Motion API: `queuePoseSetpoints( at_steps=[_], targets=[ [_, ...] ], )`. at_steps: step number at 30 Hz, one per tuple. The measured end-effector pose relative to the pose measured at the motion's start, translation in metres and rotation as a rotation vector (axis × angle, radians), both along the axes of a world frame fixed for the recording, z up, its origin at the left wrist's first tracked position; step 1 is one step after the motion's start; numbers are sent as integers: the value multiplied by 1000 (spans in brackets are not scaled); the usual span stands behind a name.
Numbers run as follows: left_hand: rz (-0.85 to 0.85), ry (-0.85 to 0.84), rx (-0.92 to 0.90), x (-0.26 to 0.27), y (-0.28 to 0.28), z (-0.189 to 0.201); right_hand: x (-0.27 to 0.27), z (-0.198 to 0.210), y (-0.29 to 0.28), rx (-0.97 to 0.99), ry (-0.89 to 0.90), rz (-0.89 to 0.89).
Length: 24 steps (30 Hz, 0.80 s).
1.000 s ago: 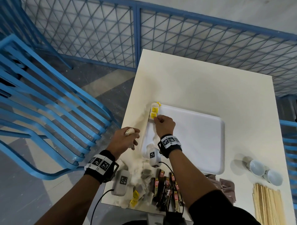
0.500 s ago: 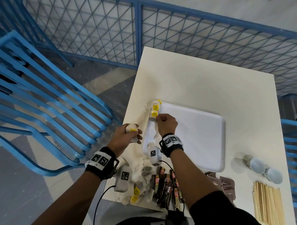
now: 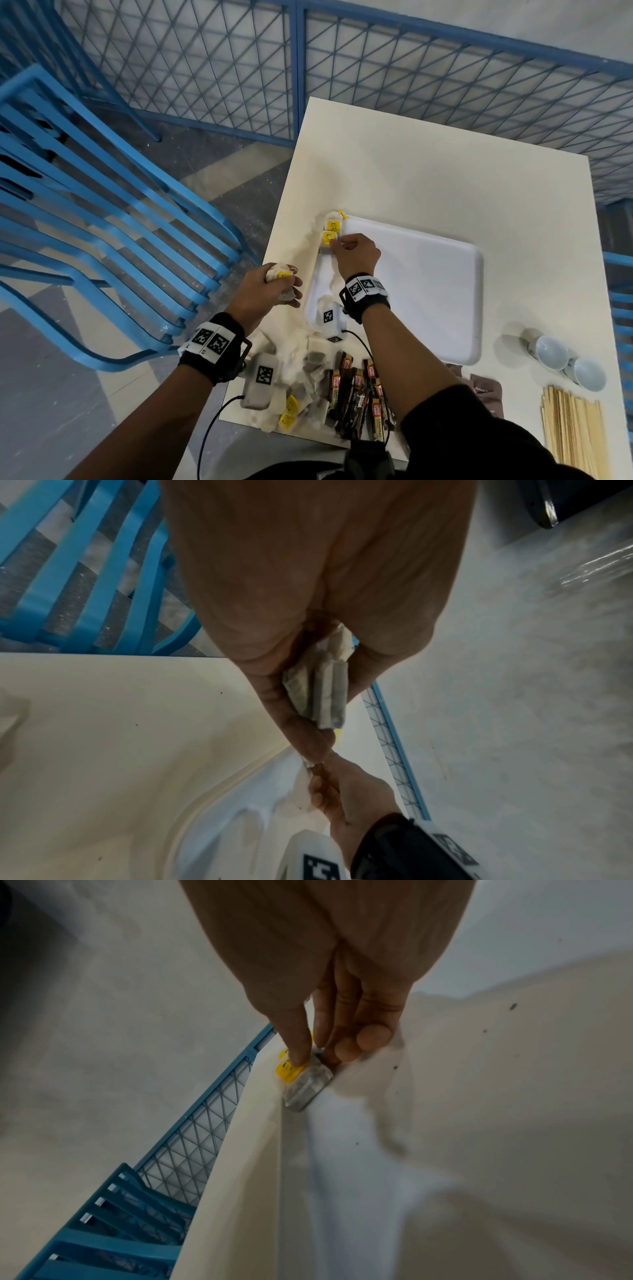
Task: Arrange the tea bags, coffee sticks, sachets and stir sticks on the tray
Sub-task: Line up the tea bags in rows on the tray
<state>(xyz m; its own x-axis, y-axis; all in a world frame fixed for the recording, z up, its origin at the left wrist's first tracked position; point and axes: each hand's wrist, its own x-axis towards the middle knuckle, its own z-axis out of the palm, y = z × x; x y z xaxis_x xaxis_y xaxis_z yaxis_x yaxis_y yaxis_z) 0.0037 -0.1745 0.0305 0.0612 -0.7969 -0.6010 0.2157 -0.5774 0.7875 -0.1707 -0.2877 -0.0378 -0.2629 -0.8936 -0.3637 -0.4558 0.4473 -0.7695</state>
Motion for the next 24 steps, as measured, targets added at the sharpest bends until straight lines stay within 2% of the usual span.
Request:
queuePoseSetpoints(
  at_steps=[5, 14, 24],
  targets=[
    [9, 7, -1, 4, 1, -1, 1, -3, -1, 13, 37, 11],
    [-4, 8, -13, 2, -2, -1, -2, 1, 2, -3, 3, -50],
    [-6, 15, -16, 2, -4, 0, -1, 8, 0, 39, 73, 65]
  ],
)
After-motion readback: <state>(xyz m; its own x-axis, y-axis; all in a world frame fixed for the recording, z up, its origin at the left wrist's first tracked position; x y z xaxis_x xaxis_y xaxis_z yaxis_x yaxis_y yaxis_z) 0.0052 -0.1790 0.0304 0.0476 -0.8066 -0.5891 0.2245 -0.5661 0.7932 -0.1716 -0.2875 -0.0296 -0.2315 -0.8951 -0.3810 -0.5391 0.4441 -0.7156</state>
